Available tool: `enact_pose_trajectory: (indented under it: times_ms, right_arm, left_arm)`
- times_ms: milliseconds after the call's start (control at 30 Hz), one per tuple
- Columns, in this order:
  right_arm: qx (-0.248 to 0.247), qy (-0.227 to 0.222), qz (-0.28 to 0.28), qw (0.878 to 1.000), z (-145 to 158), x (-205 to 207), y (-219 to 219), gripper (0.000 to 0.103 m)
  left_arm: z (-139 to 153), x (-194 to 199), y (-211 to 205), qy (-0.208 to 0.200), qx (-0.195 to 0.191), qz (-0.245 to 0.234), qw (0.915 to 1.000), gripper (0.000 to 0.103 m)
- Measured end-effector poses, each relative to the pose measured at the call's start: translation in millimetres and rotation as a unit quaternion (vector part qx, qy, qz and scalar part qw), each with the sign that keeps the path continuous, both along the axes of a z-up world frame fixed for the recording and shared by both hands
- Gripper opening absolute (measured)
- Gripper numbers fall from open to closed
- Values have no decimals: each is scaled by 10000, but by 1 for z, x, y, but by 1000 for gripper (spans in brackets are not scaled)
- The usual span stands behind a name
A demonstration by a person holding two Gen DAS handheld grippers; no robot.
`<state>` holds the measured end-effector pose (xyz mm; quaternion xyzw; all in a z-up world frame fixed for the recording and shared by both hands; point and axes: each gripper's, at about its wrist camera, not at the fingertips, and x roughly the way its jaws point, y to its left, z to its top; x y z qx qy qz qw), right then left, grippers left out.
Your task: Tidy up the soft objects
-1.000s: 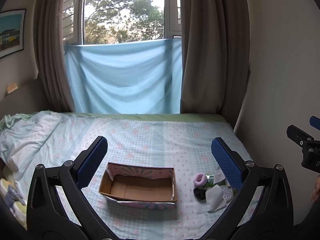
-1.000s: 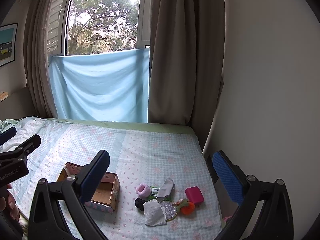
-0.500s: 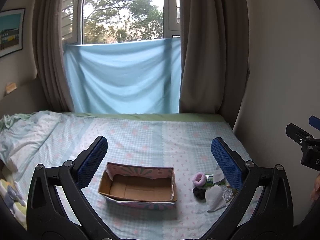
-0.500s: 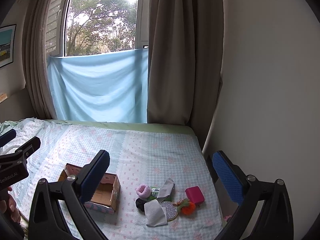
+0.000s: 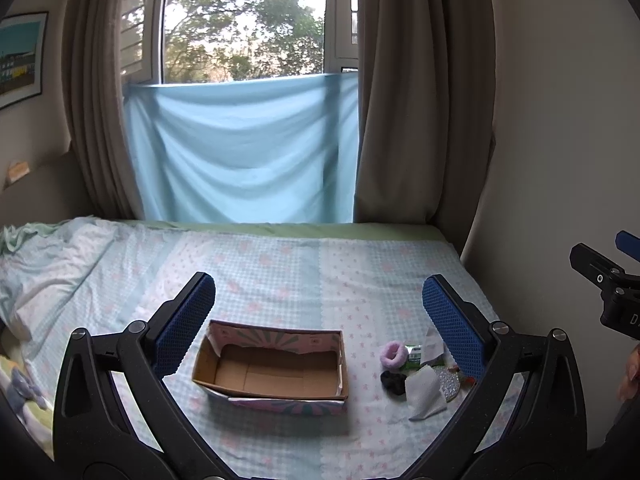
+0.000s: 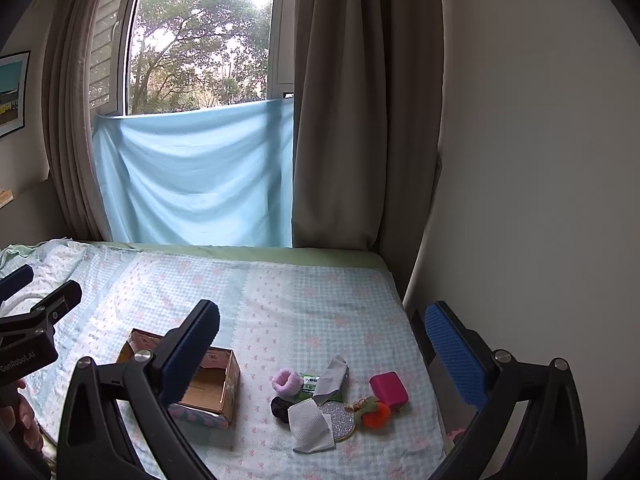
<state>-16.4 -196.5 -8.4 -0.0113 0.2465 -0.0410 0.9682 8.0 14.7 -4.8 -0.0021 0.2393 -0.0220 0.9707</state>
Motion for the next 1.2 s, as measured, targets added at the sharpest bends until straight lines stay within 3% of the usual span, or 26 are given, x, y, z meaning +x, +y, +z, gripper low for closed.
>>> enact_pose_trajectory:
  times_ms: [1200]
  right_arm:
    - [-17,-1,119,9999,2,0,-2,103]
  left_arm:
    - [2,1,-7,112,52,-68,9999,103]
